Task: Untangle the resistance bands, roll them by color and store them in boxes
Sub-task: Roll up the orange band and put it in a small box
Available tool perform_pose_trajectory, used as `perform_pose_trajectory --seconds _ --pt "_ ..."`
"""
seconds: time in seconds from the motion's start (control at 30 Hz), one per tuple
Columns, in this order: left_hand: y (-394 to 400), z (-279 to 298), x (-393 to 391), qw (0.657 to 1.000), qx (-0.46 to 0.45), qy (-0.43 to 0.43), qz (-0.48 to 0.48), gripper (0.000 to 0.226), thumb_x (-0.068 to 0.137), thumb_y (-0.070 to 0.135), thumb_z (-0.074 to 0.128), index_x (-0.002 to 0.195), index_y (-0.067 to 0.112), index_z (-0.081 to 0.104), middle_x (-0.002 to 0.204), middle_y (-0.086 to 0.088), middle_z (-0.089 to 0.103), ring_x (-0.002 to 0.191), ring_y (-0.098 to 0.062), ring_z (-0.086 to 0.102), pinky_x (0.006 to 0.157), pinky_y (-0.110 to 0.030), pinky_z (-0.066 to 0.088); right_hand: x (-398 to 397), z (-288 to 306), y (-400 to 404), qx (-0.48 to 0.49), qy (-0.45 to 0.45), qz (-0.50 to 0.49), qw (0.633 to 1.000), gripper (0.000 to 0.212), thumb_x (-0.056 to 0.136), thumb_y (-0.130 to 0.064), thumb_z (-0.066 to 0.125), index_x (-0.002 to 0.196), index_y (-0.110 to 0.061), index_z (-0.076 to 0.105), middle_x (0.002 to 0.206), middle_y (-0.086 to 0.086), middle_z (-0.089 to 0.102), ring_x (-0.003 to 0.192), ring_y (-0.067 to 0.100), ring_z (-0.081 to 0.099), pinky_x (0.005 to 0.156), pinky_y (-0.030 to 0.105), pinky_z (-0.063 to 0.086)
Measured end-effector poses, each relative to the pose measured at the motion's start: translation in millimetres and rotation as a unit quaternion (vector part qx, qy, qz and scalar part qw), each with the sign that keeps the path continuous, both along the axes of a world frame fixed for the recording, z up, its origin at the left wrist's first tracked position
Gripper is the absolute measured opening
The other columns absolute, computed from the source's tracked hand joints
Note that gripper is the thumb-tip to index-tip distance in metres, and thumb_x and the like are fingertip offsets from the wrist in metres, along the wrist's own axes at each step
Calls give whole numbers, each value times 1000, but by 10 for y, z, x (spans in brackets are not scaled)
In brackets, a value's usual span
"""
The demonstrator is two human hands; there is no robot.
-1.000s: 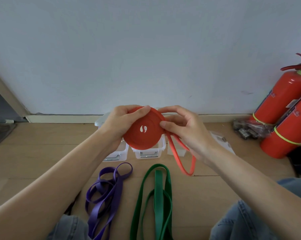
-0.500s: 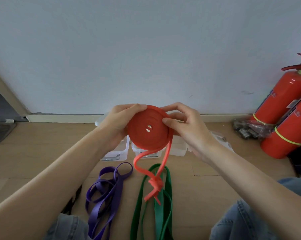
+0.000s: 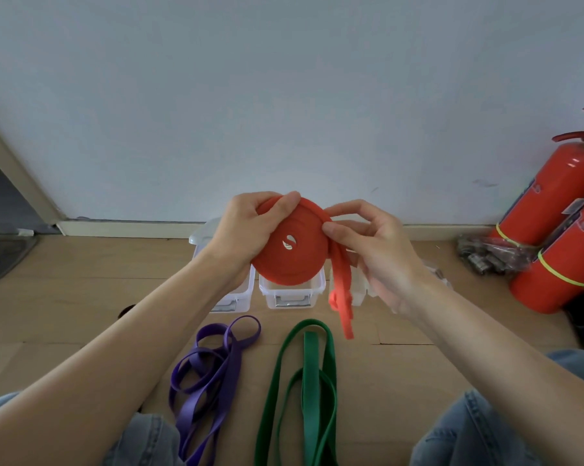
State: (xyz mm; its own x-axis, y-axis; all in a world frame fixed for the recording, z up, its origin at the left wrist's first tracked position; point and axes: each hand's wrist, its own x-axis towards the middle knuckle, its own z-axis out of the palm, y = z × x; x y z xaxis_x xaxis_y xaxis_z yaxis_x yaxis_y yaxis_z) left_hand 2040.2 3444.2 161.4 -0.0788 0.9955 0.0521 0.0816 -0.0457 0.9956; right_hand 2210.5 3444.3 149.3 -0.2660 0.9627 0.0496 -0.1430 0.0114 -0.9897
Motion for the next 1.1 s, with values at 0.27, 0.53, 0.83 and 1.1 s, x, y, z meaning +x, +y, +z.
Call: perform_pose_trajectory --seconds 0.27,0.53,0.83,1.1 --pt "-20 -81 17 998 -44 37 -32 12 79 20 71 88 12 68 79 -3 70 70 -12 64 67 -26 54 -16 -35 -6 32 -60 -38 997 9 81 -6 69 86 -12 66 76 7 74 66 16 70 59 21 53" --pt "-4 -14 -67 990 -77 35 -117 27 66 38 71 84 17 71 77 1 72 70 -8 65 68 -23 54 -22 5 -53 40 -49 -13 998 9 82 -1 67 90 -4 66 74 8 73 66 15 70 59 18 52" --pt "66 5 -38 998 -16 -7 68 22 86 32 63 70 17 65 62 3 64 55 -9 58 58 -25 49 -40 12 -23 21 -34 -26 999 10 81 -9 69 90 -7 65 76 8 73 67 16 69 63 19 52" --pt "52 -35 8 970 -94 -188 121 25 89 35 58 86 11 66 77 -5 70 62 -14 67 59 -28 58 -128 -66 -91 15 -57 -37 998 21 83 -5 66 99 -5 52 80 10 71 65 16 70 57 19 50"
